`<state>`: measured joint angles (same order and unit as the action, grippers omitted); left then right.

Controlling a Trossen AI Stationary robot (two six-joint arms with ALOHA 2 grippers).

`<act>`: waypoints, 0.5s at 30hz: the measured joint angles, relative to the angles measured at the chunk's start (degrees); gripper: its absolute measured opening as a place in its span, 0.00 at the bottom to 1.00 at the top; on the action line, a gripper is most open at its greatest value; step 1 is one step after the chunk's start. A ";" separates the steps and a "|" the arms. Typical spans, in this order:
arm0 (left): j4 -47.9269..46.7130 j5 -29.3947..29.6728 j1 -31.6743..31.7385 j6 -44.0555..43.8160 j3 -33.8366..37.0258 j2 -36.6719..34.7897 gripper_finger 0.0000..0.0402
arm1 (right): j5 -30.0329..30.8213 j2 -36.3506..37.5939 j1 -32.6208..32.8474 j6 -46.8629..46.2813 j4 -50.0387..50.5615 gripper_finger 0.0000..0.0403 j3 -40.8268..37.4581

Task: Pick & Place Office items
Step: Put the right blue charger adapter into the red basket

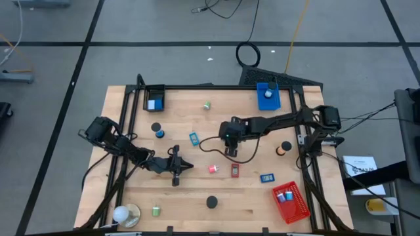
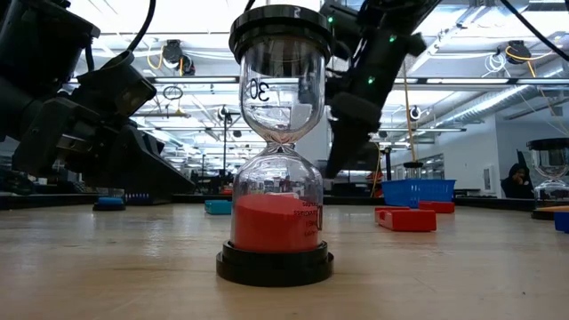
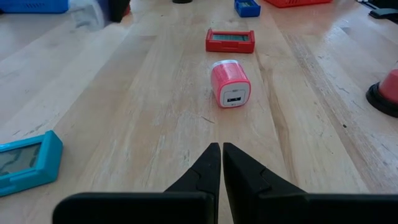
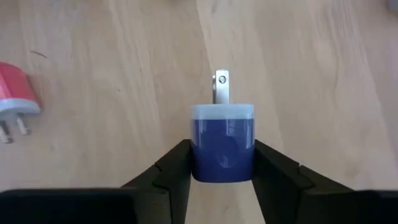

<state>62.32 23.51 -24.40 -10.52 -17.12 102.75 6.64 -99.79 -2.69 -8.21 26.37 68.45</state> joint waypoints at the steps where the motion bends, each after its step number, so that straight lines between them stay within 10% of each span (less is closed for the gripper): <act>1: -0.01 0.00 0.00 0.00 0.00 0.01 0.06 | 0.83 0.26 0.38 -2.68 1.14 0.33 0.00; 15: 0.36 0.07 0.00 0.02 0.00 -0.01 0.06 | 4.24 -1.16 2.39 -23.37 8.28 0.34 -0.70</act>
<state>62.68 23.57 -24.40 -10.50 -17.12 102.74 10.88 -100.95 -0.30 -31.58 34.65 67.75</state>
